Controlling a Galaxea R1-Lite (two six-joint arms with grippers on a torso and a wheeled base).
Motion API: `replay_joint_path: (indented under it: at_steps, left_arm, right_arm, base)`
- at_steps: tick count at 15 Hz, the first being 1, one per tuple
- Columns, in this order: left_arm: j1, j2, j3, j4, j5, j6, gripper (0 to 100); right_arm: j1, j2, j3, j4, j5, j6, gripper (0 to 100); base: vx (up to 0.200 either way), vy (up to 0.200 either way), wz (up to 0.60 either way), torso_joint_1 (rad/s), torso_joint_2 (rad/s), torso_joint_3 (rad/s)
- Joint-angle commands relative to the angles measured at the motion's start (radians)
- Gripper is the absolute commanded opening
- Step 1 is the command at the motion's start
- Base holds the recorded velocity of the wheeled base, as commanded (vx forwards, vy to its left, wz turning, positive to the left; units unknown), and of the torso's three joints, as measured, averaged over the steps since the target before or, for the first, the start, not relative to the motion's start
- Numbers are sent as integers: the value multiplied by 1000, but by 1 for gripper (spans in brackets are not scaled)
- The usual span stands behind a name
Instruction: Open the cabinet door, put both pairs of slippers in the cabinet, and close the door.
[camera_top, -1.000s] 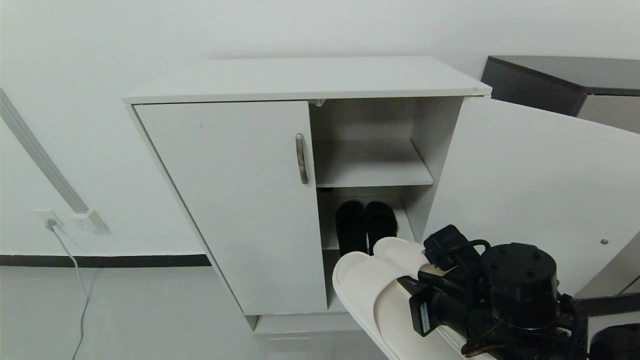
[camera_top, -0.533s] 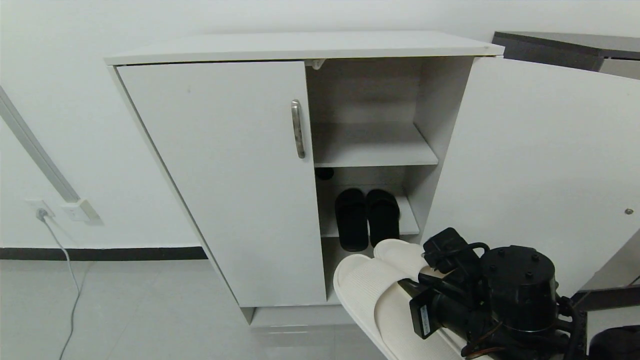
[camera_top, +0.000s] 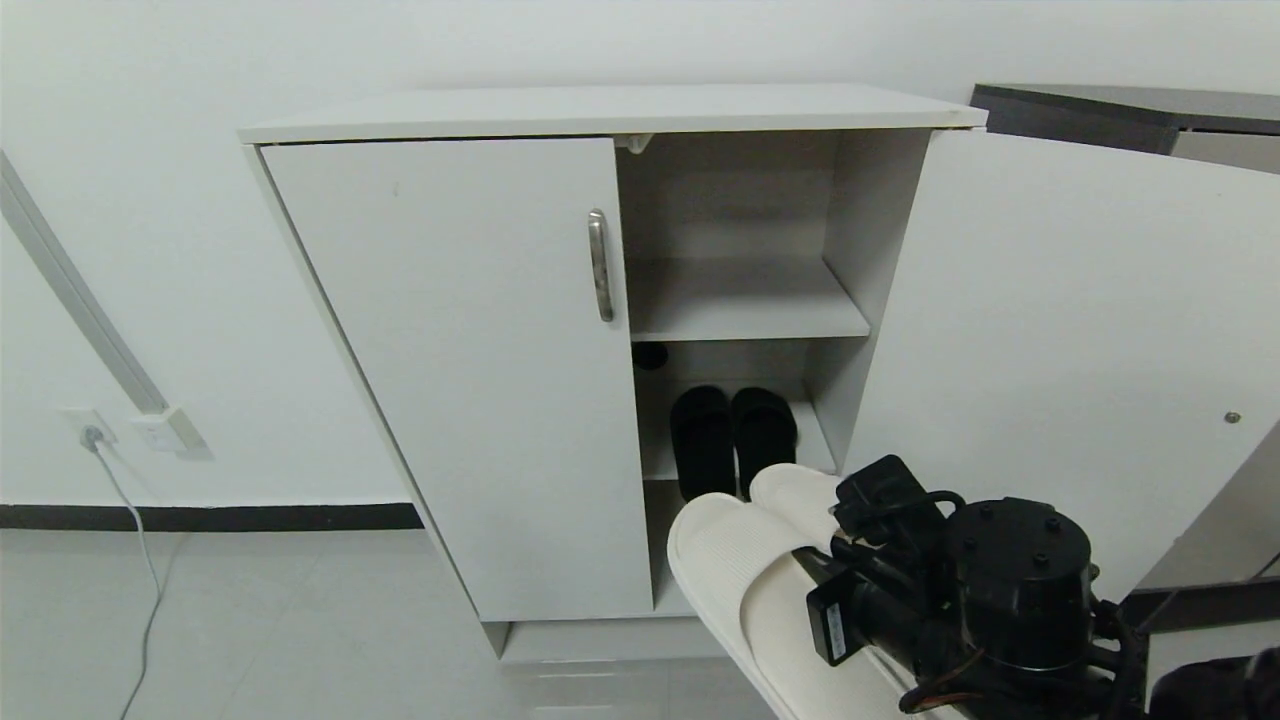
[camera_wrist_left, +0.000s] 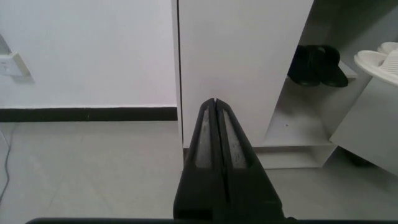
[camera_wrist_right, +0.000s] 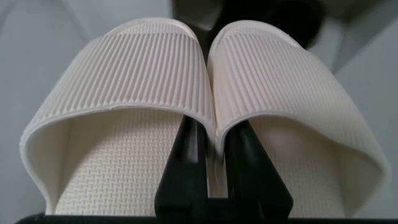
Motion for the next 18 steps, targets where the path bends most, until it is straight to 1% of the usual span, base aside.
replay_joint_path:
  at_steps: [1, 2, 4, 7, 8, 9, 10, 12, 18]
  left_arm:
    - [0, 0, 0, 0, -1, 2, 0]
    - [0, 0, 0, 0, -4, 10, 0]
    - [0, 0, 0, 0, -2, 10, 0]
    - [0, 0, 0, 0, -2, 10, 0]
    - [0, 0, 0, 0, -2, 10, 0]
    - [0, 0, 0, 0, -2, 10, 0]
    - [0, 0, 0, 0, -2, 10, 0]
    - [0, 0, 0, 0, -2, 10, 0]
    - [0, 0, 0, 0, -2, 10, 0]
  right_arm:
    - [33, 104, -158, -8, -179, 4, 0]
    - [33, 129, -240, 35, -250, 12, 0]
    - [33, 103, -402, 213, -362, 29, 0]
    - [33, 41, -648, 513, -438, 88, 0]
    - [33, 35, -689, 564, -448, 101, 0]
    - [35, 23, -776, 656, -455, 111, 0]
    - [35, 21, -818, 673, -457, 104, 0]
    - [38, 25, -859, 711, -457, 96, 0]
    - [35, 49, -862, 726, -455, 101, 0]
  base:
    - [0, 0, 0, 0, 0, 0]
    - [0, 0, 0, 0, 0, 0]
    - [0, 0, 0, 0, 0, 0]
    - [0, 0, 0, 0, 0, 0]
    - [0, 0, 0, 0, 0, 0]
    - [0, 0, 0, 0, 0, 0]
    - [0, 0, 0, 0, 0, 0]
    - [0, 0, 0, 0, 0, 0]
    - [0, 0, 0, 0, 0, 0]
